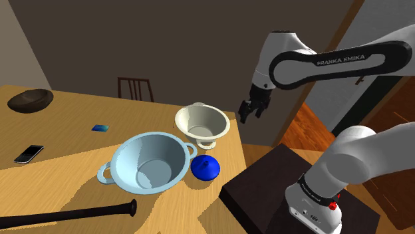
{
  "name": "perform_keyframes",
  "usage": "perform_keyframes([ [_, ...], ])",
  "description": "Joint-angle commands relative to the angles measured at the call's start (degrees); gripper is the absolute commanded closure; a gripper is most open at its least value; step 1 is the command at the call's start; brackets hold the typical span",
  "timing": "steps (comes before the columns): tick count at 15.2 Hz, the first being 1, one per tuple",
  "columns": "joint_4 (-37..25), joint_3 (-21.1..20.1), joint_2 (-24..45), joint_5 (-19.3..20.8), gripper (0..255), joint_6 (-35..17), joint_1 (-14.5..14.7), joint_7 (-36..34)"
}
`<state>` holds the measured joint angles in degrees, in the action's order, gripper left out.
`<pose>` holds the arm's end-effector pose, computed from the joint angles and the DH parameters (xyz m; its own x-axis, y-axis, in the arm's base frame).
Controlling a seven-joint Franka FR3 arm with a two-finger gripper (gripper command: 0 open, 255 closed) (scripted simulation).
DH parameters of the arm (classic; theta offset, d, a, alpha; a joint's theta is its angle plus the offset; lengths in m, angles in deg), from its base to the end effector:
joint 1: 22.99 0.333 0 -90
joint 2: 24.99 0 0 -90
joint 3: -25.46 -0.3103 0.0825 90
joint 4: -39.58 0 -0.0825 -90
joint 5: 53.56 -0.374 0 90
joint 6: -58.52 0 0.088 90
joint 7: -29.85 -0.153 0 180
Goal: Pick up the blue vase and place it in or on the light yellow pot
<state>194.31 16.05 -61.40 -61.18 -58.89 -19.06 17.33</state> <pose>0.3268 0.0832 0.3697 0.9965 -0.0806 -0.0236 -0.0809 -0.9966 -0.0148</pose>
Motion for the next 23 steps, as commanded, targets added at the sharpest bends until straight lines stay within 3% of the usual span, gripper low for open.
perform_keyframes([
  [1, 1.27, -1.26, 3.39, -1.01, 0, -5.06, 0.48, -1.15],
  [11, 0.92, -8.11, 26.35, -2.51, 0, -29.14, 1.69, -8.6],
  [16, -2.85, -10.01, 40.08, 3.17, 0, -39.56, 1.68, -15.83],
  [20, -7.49, -7.55, 50.88, 10.65, 0, -45.92, 4.71, -23.46],
  [23, -8.09, -5.74, 53.72, 12.18, 0, -48.15, 6.29, -24.6],
])
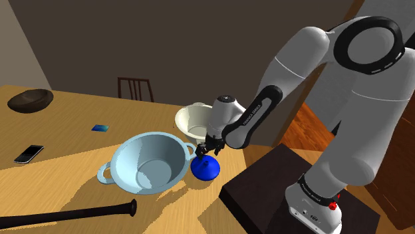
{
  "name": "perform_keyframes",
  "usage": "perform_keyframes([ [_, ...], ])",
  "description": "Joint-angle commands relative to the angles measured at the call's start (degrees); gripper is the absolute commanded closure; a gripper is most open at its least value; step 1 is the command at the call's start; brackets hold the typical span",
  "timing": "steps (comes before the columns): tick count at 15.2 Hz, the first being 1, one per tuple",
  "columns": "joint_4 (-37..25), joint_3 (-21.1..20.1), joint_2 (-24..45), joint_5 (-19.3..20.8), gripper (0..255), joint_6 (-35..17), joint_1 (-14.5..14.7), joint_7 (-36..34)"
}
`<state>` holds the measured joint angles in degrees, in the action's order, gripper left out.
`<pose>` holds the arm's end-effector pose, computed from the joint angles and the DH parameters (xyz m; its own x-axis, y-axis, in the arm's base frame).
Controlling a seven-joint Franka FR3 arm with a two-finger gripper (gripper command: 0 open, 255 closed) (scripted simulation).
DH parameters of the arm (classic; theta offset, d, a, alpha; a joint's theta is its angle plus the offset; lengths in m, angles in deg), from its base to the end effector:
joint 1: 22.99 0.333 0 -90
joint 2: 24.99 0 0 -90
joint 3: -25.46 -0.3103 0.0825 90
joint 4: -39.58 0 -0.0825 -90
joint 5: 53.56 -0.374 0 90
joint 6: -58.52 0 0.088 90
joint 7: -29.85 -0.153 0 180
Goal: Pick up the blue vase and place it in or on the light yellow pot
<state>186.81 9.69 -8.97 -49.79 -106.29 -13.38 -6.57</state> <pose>0.3970 0.2036 0.1288 0.9901 -0.1407 0.0004 -0.1403 -0.9877 -0.0690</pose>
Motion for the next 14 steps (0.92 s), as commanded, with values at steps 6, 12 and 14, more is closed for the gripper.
perform_keyframes([
  [6, -1.76, 3.13, 5.66, 2.89, 0, -3.98, 2.82, -2.3],
  [12, -1.77, 3.13, 5.67, 2.88, 0, -3.98, 2.82, -2.3],
  [14, -1.76, 3.13, 5.66, 2.88, 255, -3.97, 2.82, -2.29],
])
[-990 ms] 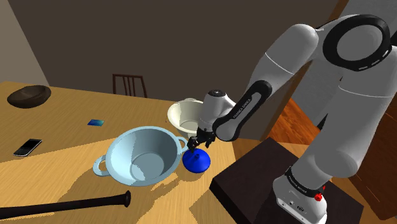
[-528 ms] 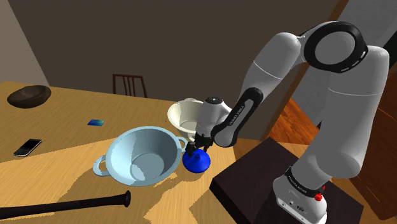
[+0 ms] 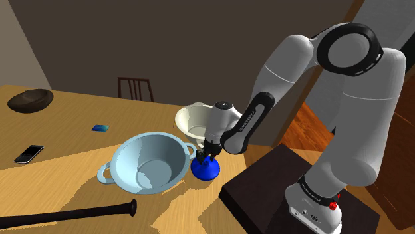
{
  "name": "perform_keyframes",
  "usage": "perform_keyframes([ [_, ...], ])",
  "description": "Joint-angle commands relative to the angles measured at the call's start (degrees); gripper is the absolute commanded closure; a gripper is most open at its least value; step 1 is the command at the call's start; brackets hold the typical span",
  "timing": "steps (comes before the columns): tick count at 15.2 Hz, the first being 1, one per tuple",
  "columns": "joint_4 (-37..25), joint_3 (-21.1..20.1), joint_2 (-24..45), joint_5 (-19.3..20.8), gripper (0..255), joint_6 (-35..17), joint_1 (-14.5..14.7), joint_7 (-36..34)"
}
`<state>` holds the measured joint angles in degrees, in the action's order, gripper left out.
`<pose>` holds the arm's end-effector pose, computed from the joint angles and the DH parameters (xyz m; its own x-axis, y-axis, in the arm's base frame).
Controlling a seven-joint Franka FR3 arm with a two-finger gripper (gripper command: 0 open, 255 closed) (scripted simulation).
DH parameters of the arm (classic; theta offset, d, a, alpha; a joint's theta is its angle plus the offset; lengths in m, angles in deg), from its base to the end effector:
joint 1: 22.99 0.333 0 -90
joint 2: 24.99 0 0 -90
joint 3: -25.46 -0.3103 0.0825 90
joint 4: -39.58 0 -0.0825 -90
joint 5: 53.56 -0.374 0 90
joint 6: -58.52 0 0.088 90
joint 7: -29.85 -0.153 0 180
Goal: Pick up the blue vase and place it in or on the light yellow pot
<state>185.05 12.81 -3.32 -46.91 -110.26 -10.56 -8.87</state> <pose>0.3989 0.2074 0.0992 0.9900 -0.1409 0.0011 -0.1405 -0.9876 -0.0697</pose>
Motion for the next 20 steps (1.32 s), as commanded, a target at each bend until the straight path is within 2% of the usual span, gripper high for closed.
perform_keyframes([
  [1, 0.0, 0.0, 0.0, 0.0, 255, 0.0, 0.0, 0.0],
  [9, 0.0, 0.01, 0.01, 0.0, 255, -0.01, 0.01, 0.0],
  [20, 1.87, -5.59, -10.23, -5.8, 255, 8.27, -4.32, 3.89],
])
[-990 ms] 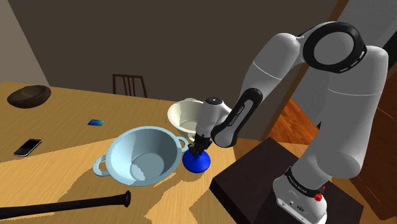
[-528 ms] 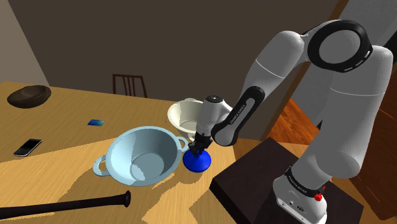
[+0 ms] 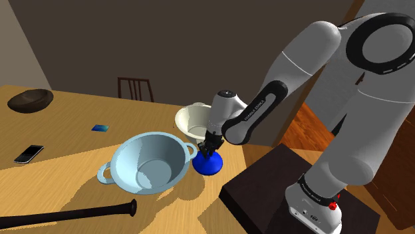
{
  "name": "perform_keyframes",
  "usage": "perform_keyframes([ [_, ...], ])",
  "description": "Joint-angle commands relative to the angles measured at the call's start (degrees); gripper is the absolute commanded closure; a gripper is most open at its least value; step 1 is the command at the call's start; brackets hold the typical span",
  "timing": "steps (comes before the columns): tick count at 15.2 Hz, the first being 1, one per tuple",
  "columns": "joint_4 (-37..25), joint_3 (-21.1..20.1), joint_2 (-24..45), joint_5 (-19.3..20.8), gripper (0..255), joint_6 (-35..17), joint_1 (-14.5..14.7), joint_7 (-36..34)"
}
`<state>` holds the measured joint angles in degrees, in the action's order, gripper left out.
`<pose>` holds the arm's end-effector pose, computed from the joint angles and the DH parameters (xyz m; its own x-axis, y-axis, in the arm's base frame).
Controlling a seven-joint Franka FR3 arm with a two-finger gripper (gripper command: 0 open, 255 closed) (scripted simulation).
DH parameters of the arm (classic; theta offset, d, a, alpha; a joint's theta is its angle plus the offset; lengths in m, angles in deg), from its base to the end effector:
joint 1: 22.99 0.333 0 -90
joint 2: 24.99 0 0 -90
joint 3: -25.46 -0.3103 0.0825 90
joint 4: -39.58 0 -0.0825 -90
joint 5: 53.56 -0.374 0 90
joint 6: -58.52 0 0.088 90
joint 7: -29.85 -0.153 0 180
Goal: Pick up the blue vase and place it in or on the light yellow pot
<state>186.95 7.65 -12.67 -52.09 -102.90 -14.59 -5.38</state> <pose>0.3981 0.2068 0.1511 0.9900 -0.1409 0.0016 -0.1404 -0.9876 -0.0698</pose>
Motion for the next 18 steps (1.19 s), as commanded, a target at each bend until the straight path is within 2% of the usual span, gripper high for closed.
perform_keyframes([
  [1, 0.04, -0.81, -1.8, -1.26, 255, 1.71, -0.55, 0.82],
  [10, 0.06, -2.68, -9.8, -6.46, 255, 9.34, -1.57, 4.21],
  [18, -0.94, -2.76, -16.17, -9.43, 255, 16.46, -1.47, 6.08],
])
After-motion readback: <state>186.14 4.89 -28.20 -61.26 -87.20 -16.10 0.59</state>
